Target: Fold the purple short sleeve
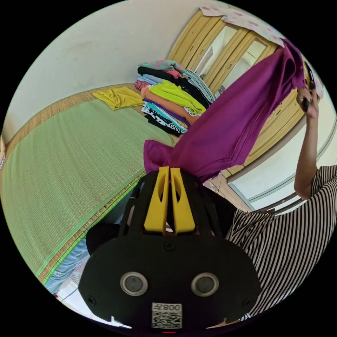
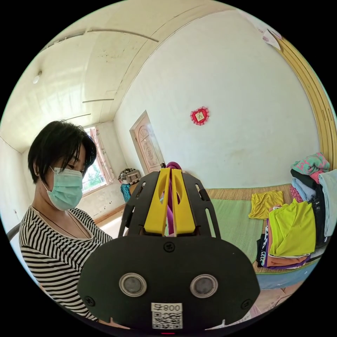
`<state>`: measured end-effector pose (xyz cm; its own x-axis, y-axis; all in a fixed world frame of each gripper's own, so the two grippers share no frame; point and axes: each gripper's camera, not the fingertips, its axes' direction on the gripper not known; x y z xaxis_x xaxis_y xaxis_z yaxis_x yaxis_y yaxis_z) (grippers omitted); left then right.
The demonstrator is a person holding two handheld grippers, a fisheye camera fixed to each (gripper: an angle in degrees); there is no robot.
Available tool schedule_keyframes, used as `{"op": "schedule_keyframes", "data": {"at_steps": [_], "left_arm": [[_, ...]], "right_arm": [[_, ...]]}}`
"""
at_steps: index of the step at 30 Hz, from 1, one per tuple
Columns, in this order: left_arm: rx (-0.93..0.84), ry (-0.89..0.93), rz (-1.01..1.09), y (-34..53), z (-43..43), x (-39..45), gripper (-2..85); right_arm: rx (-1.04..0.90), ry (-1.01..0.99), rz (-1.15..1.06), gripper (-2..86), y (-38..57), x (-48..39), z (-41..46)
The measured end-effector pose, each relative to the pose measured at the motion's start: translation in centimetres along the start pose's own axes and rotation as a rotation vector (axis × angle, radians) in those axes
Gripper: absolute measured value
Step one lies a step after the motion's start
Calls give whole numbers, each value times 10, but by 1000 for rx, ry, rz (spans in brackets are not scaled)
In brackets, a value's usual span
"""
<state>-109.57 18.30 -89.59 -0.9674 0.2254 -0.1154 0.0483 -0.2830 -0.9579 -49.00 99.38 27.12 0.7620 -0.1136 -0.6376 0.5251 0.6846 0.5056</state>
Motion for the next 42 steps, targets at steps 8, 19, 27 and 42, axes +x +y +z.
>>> {"op": "schedule_keyframes", "data": {"at_steps": [8,19,27,42], "left_arm": [[381,-135,-61,38,-181,37,2],[803,-469,64,108,-379,170,2],[991,-661,100,166,-458,256,2],[967,-687,12,172,-516,258,1]], "right_arm": [[70,8,-30,3,-1,-11,-21],[114,-45,-73,2,0,-29,-30],[87,-138,-125,2,1,-35,-16],[49,-238,-176,2,0,-17,35]]}}
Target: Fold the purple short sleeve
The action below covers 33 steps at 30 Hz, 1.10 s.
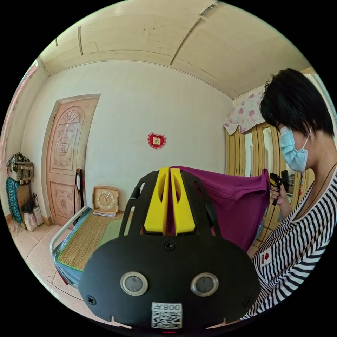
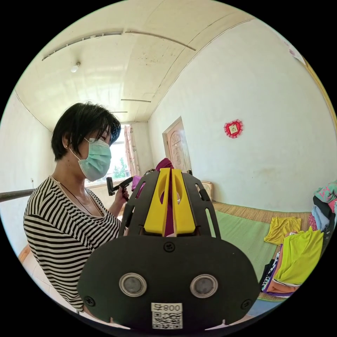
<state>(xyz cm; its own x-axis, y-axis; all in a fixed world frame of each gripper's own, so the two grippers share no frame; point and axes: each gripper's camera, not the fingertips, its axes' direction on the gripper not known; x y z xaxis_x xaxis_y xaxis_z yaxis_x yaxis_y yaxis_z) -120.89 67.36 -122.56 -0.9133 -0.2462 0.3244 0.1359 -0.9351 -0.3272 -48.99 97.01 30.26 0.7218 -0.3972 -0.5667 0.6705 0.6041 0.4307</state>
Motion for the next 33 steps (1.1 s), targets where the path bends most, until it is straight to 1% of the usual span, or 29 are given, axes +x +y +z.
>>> {"op": "schedule_keyframes", "data": {"at_steps": [6,10,13,15,16,18,19,20,21,22,23,24,25,26,27,29,31,33], "left_arm": [[-40,10,5,-24,43,-34,1],[-109,6,11,-39,96,-67,1],[-182,-3,0,-50,158,-105,1],[-264,3,-52,-53,220,-145,2],[-286,3,-67,-53,236,-155,2],[-390,-8,-105,-49,306,-194,2],[-416,-10,-123,-47,324,-204,2],[-465,0,-156,-42,360,-224,3],[-519,-20,-184,-36,397,-245,4],[-545,-31,-202,-32,415,-255,4],[-606,-41,-224,-21,452,-276,6],[-677,-66,-263,-7,488,-297,7],[-714,-76,-290,2,505,-308,9],[-788,-81,-332,21,536,-327,12],[-853,-102,-377,43,560,-346,17],[-954,-105,-418,75,585,-370,24],[-1013,-118,-454,103,594,-393,31],[-1045,-87,-515,131,585,-424,41]], "right_arm": [[-26,32,36,3,-10,39,31],[-80,91,74,3,-26,96,71],[-138,135,119,3,-38,157,113],[-176,148,168,3,-42,200,142],[-206,165,208,3,-43,233,163],[-266,193,267,4,-42,284,198],[-298,210,319,4,-38,321,221],[-337,225,371,4,-33,358,245],[-355,230,408,4,-29,378,257],[-393,225,482,4,-19,418,281],[-435,231,549,4,-6,457,305],[-454,249,585,4,1,476,316],[-507,299,646,3,19,512,336],[-548,359,733,2,41,545,352],[-569,375,776,2,53,560,358],[-642,389,886,2,99,600,374],[-668,376,902,3,125,612,379],[-714,352,887,5,148,615,379]]}}
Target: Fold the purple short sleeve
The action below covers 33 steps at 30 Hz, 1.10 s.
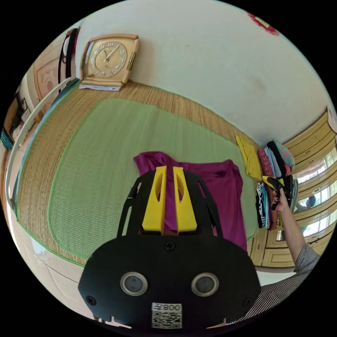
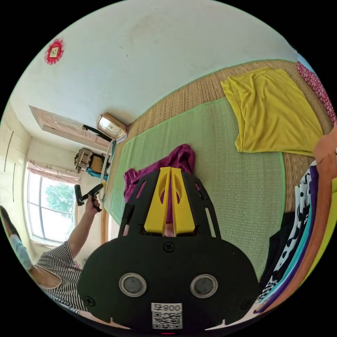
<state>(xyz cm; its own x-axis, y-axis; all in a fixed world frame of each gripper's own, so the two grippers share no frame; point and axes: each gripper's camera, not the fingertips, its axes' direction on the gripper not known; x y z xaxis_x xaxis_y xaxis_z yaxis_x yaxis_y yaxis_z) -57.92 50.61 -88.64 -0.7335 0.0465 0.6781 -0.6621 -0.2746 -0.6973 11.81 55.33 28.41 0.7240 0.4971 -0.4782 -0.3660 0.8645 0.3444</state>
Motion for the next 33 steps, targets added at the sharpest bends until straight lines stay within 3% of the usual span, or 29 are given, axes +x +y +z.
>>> {"op": "schedule_keyframes", "data": {"at_steps": [9,18,22,33], "left_arm": [[-74,321,-336,107,-12,-148,74],[-179,656,-615,167,24,-219,96],[-151,720,-653,164,24,-240,111],[-40,814,-714,143,21,-291,128]], "right_arm": [[-136,-70,26,35,120,29,9],[-171,-67,215,65,214,60,-9],[-138,-175,284,78,228,76,-9],[-161,-233,401,78,241,106,15]]}}
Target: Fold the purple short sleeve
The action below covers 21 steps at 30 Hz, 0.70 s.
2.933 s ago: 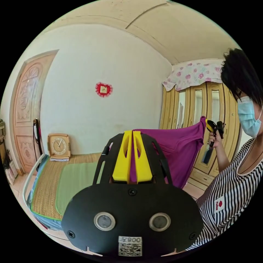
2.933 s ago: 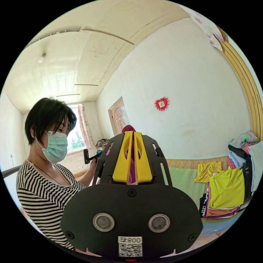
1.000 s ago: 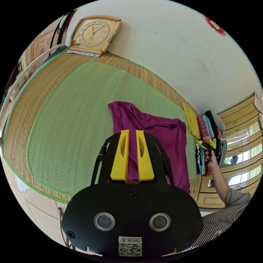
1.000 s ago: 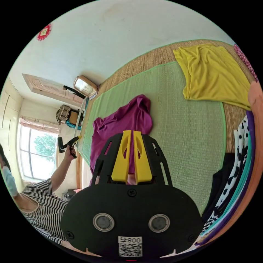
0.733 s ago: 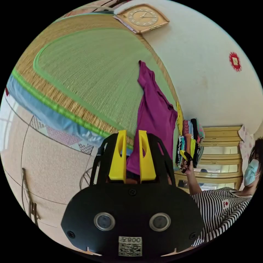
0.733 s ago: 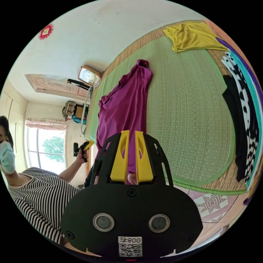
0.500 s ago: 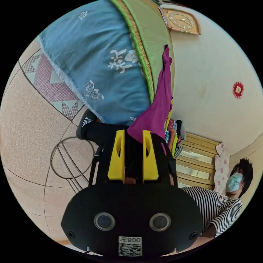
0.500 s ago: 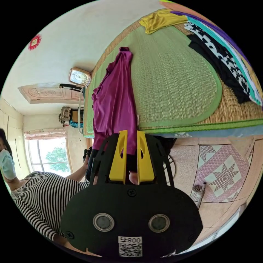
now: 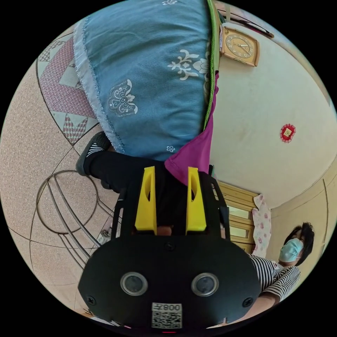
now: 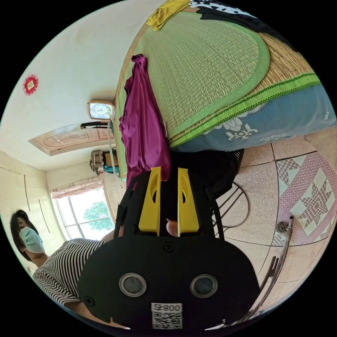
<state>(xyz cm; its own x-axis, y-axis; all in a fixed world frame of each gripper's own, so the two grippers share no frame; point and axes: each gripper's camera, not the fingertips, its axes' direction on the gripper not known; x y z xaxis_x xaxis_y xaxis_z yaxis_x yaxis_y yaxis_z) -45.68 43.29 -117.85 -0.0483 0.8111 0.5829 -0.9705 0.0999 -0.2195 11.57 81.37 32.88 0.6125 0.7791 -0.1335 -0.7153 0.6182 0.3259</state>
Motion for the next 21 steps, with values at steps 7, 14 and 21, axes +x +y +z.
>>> {"op": "schedule_keyframes", "data": {"at_steps": [7,14,21], "left_arm": [[-24,11,35,-20,-8,4,115],[-55,27,100,-18,-28,13,21],[16,152,202,15,-68,38,8]], "right_arm": [[9,-23,18,46,4,10,-3],[19,-18,11,17,16,20,-5],[93,-97,-75,11,36,14,-31]]}}
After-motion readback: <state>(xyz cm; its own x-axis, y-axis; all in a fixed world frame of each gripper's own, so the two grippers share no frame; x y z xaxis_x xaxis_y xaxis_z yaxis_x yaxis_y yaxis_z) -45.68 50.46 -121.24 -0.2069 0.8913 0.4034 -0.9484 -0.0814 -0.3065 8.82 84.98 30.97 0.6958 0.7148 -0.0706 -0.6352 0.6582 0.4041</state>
